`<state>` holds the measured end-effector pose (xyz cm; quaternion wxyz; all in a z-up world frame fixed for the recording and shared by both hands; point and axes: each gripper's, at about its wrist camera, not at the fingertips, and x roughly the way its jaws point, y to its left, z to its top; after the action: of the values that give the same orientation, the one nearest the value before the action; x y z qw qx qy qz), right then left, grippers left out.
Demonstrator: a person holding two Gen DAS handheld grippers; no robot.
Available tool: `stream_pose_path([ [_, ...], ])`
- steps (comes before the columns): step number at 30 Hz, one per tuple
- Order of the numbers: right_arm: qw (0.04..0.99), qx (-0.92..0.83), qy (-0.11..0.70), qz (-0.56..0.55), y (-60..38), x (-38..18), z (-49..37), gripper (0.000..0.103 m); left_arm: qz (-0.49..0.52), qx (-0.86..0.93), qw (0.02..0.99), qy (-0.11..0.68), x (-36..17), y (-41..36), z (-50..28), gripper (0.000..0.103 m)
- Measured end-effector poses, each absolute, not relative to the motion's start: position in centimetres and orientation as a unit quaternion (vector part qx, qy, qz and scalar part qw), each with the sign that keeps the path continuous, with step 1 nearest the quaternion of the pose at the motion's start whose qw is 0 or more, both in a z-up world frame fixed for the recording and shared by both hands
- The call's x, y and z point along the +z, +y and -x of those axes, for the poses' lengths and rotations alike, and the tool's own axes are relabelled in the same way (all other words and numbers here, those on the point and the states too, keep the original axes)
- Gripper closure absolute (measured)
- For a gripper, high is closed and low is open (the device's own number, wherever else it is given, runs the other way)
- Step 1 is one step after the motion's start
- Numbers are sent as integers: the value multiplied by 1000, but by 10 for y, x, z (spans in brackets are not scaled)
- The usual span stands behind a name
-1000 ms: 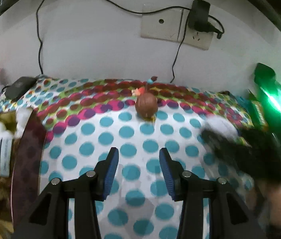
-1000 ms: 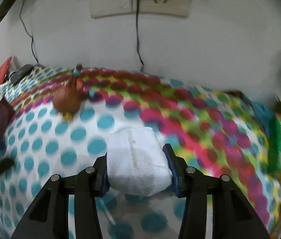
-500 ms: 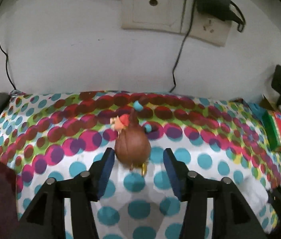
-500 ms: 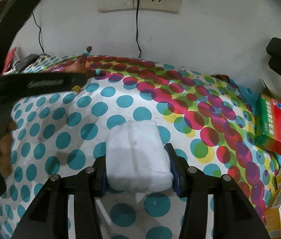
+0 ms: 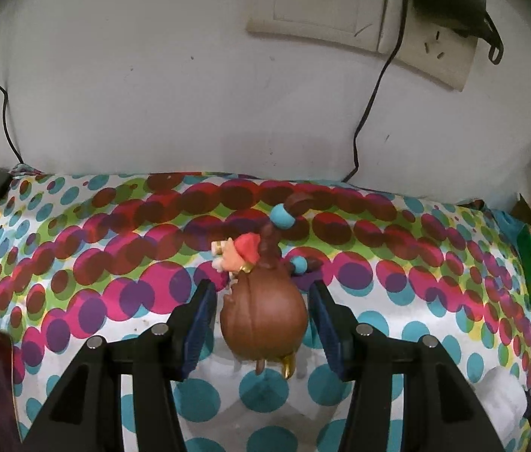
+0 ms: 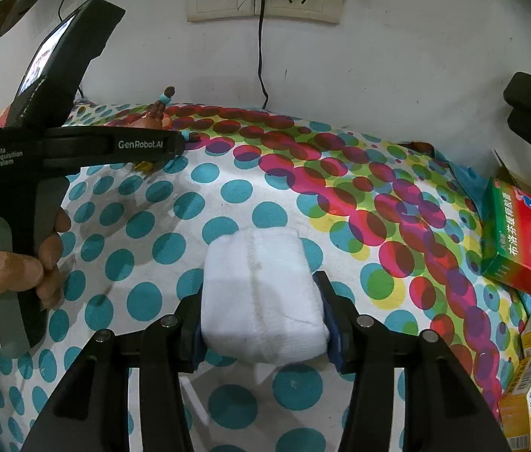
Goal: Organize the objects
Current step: 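Grasp the brown figurine toy with the left tool while the right tool holds the white cloth, then carry the brown figurine over the gold tray with the left tool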
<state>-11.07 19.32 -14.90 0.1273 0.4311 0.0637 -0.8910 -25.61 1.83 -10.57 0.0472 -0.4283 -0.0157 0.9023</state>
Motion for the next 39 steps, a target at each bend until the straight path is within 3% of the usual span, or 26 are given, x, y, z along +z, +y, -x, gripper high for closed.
stream_pose_path([
  [2, 127, -891, 64, -431, 192, -148, 111, 56, 429, 902, 44, -11, -106, 19, 257, 51],
  [5, 127, -891, 65, -432, 191, -147, 111, 56, 428, 903, 39, -11, -106, 18, 256, 63],
  [21, 123, -890, 72, -432, 186, -142, 113, 54, 408, 911, 57, -22, -97, 12, 235, 63],
  [32, 125, -889, 65, -435, 196, -137, 119, 54, 405, 911, 65, -32, -77, 13, 182, 63],
  [39, 111, -894, 106, -421, 192, -132, 115, 58, 391, 916, 83, -34, -42, 13, 131, 63],
])
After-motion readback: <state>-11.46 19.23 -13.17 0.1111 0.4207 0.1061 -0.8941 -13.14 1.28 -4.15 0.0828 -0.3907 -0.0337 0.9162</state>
